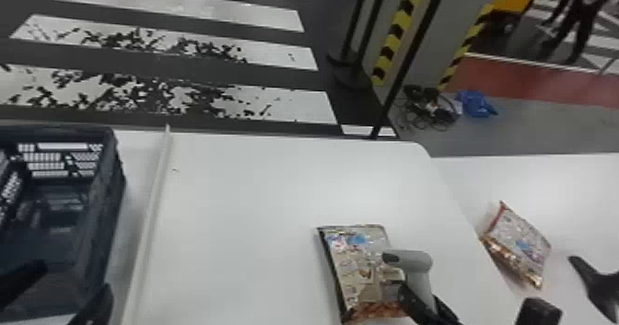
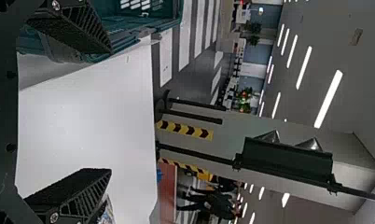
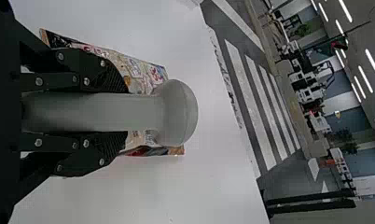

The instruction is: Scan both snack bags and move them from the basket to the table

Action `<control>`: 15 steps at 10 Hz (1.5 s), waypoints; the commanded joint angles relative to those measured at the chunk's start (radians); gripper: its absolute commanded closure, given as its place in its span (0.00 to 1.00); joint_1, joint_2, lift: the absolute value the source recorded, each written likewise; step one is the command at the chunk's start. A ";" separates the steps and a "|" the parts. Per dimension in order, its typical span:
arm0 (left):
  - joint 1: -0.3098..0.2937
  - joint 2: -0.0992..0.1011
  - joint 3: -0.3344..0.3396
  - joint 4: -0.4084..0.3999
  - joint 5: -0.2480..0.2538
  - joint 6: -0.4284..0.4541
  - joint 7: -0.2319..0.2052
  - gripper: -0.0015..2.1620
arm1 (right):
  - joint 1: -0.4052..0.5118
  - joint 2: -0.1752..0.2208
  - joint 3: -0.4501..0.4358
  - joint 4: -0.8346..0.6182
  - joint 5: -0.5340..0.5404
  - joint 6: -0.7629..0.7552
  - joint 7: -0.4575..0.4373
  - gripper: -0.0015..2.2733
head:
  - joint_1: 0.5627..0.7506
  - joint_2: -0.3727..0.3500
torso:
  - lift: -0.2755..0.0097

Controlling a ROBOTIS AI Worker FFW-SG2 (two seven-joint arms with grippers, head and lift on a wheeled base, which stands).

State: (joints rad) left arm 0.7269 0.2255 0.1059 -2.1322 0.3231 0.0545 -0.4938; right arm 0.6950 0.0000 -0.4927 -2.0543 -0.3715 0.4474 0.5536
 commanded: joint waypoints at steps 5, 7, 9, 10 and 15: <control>0.000 0.000 0.002 0.000 0.001 0.000 0.000 0.04 | -0.034 0.001 0.000 0.062 0.019 -0.009 0.002 0.99 | 0.70 0.12 | 0.62; 0.000 -0.003 0.002 0.000 0.001 0.000 0.000 0.04 | -0.034 0.001 0.002 0.068 0.023 -0.012 0.002 0.99 | 0.70 0.12 | 0.62; 0.003 -0.003 0.002 0.000 0.001 0.000 -0.002 0.04 | -0.035 0.001 0.002 0.071 0.028 -0.016 0.002 0.99 | 0.70 0.12 | 0.62; 0.003 -0.003 0.002 0.002 0.001 0.000 -0.002 0.04 | -0.035 0.001 0.003 0.072 0.028 -0.016 0.002 0.99 | 0.70 0.12 | 0.62; 0.008 -0.005 0.002 -0.006 0.001 -0.003 -0.003 0.04 | -0.037 0.001 -0.037 0.025 -0.007 0.015 0.002 0.99 | 0.70 0.11 | 0.62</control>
State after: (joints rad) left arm 0.7345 0.2208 0.1073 -2.1365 0.3236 0.0514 -0.4968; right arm 0.6585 0.0000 -0.5202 -2.0218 -0.3711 0.4549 0.5552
